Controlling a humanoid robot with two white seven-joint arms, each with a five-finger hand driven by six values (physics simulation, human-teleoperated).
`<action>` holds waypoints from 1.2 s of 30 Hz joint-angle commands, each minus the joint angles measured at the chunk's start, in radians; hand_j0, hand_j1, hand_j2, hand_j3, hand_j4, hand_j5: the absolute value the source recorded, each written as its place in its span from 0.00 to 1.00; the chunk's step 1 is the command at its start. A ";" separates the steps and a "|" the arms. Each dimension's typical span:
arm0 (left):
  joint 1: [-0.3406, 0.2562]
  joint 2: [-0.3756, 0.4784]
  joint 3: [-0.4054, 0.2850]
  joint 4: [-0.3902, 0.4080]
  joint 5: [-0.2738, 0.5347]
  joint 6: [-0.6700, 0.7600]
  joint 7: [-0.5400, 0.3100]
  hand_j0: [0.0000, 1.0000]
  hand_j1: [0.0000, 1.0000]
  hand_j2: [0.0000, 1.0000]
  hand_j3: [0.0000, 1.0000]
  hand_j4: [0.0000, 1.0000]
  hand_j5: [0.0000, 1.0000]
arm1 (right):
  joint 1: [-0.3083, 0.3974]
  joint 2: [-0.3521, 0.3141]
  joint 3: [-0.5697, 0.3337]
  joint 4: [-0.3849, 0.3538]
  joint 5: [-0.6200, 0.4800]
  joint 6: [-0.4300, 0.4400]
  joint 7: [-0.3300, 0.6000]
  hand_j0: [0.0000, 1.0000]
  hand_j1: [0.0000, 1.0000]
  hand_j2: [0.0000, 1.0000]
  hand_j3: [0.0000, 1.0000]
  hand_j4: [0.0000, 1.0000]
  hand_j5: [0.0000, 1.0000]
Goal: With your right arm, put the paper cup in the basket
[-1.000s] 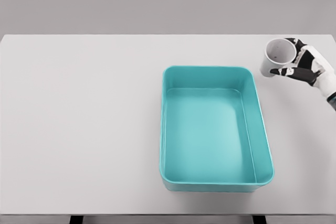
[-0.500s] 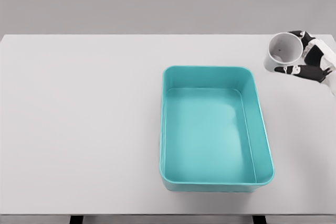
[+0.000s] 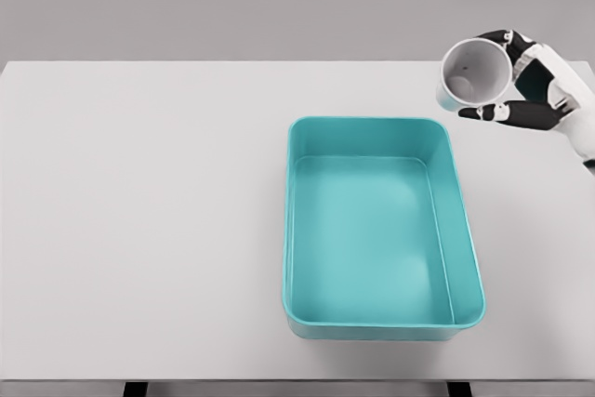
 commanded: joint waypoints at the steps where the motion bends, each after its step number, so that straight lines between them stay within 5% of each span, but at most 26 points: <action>1: 0.000 0.000 0.000 0.000 0.000 0.000 0.000 1.00 1.00 1.00 1.00 1.00 1.00 | 0.000 0.003 0.005 -0.039 -0.005 0.020 0.000 0.57 0.57 0.57 0.57 0.57 0.57; 9: 0.000 0.000 0.001 0.000 0.000 0.000 0.000 1.00 1.00 1.00 1.00 1.00 1.00 | -0.003 -0.001 0.088 -0.071 0.016 0.020 0.000 0.57 0.57 0.57 0.57 0.57 0.57; 22: 0.000 0.000 0.000 0.000 0.000 0.000 0.000 1.00 1.00 1.00 1.00 1.00 1.00 | 0.000 -0.012 0.145 -0.197 0.248 0.012 0.000 0.57 0.57 0.57 0.57 0.57 0.57; 36: 0.000 0.000 0.001 0.000 0.000 0.000 0.000 1.00 1.00 1.00 1.00 1.00 1.00 | -0.009 -0.119 0.254 -0.203 0.357 -0.088 0.000 0.58 0.58 0.58 0.58 0.58 0.58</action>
